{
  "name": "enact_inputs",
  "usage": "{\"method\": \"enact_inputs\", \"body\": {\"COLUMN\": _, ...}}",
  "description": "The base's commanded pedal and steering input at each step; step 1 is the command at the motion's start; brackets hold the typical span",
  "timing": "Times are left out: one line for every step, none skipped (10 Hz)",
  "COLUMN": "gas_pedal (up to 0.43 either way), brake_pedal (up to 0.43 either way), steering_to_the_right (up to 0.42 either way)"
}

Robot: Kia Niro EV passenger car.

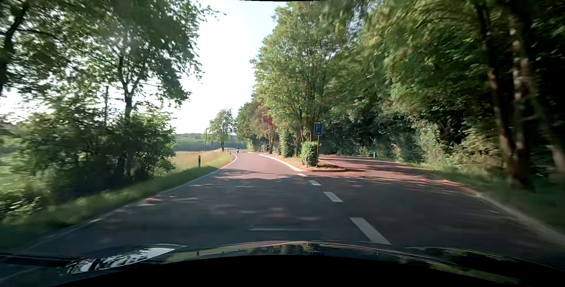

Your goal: Follow the waypoints while adhering to traffic rules and regulations

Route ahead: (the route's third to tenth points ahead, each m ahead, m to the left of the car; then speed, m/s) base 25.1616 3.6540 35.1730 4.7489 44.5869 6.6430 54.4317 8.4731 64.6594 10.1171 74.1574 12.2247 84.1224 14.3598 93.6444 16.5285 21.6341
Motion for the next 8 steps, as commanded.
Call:
{"method": "enact_inputs", "body": {"gas_pedal": 0.228, "brake_pedal": 0.000, "steering_to_the_right": -0.030}}
{"method": "enact_inputs", "body": {"gas_pedal": 0.228, "brake_pedal": 0.000, "steering_to_the_right": -0.030}}
{"method": "enact_inputs", "body": {"gas_pedal": 0.228, "brake_pedal": 0.000, "steering_to_the_right": -0.030}}
{"method": "enact_inputs", "body": {"gas_pedal": 0.228, "brake_pedal": 0.000, "steering_to_the_right": -0.030}}
{"method": "enact_inputs", "body": {"gas_pedal": 0.228, "brake_pedal": 0.000, "steering_to_the_right": -0.030}}
{"method": "enact_inputs", "body": {"gas_pedal": 0.228, "brake_pedal": 0.000, "steering_to_the_right": -0.030}}
{"method": "enact_inputs", "body": {"gas_pedal": 0.228, "brake_pedal": 0.000, "steering_to_the_right": -0.030}}
{"method": "enact_inputs", "body": {"gas_pedal": 0.228, "brake_pedal": 0.000, "steering_to_the_right": -0.030}}
